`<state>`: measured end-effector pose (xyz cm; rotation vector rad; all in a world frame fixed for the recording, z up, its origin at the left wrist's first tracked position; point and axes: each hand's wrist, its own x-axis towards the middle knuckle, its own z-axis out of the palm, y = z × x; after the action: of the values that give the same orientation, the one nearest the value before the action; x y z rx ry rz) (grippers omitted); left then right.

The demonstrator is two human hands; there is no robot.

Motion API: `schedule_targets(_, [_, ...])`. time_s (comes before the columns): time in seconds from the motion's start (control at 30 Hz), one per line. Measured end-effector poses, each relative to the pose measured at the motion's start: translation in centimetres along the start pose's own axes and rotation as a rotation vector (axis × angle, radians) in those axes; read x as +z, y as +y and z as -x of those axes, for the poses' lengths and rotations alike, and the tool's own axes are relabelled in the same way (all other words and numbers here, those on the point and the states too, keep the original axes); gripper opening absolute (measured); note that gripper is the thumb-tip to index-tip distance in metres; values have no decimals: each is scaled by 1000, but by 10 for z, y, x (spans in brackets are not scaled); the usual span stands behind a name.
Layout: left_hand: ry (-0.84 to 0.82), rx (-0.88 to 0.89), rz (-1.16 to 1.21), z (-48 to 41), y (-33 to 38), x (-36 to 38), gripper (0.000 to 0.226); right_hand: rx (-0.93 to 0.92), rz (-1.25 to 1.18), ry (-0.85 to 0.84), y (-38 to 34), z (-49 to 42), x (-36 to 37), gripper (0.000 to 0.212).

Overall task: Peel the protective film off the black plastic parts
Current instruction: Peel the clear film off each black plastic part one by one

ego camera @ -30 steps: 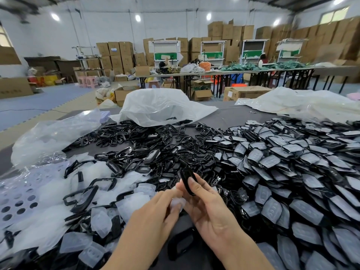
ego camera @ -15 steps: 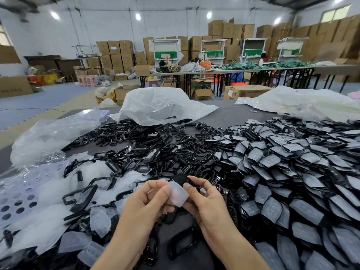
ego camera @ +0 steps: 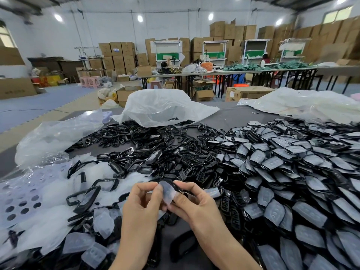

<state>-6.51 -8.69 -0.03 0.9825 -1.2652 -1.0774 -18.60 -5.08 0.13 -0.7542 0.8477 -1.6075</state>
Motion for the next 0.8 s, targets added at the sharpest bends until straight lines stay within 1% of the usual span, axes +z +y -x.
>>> schedule_targets(0.13, [2, 44, -27, -4, 0, -2, 17, 20, -44, -38, 4, -3, -1, 22])
schedule_targets(0.27, [-40, 73, -87, -6, 0, -4, 23, 20, -76, -78, 2, -2, -2, 33])
schedule_targets(0.3, [-33, 80, -104, -6, -1, -4, 24, 6, -43, -69, 2, -1, -2, 33])
schedule_targets(0.43, [-18, 50, -118, -5, -5, -2, 20, -31, 122, 30, 4, 0, -5, 17])
schedule_targets(0.6, [-32, 45, -257, -4, -6, -4, 18, -39, 142, 103, 9, -4, -6, 15])
schedule_targets(0.7, [-35, 182, -395, 0, -4, -4, 22, -53, 114, 157, 13, -7, -7, 16])
schedule_targets(0.8, [-22, 305, -494, 3, -2, -3, 29, -69, 132, 163, 15, -8, -8, 15])
